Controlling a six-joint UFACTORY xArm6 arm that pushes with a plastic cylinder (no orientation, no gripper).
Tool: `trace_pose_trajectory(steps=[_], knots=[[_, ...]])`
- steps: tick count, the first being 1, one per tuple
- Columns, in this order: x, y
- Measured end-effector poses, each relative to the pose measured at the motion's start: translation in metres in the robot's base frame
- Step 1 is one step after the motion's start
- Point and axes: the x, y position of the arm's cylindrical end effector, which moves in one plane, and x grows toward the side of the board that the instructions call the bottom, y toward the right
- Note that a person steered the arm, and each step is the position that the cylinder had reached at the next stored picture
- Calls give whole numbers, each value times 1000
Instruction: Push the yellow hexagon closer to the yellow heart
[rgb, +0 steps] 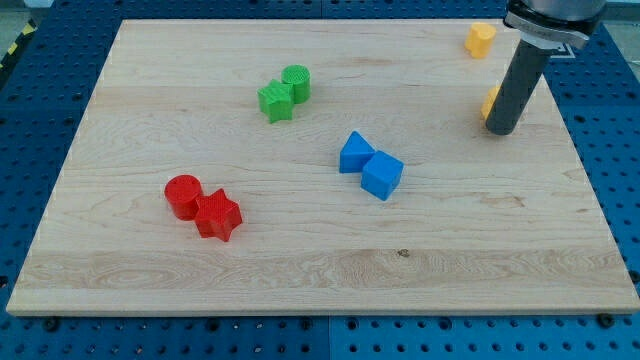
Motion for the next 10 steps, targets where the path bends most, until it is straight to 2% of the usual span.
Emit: trace_pose_trajectory(steps=[4, 7, 8, 9, 10], knots=[[-4, 0], [-47, -2], [-22, -2], [-23, 11], [-62, 6]])
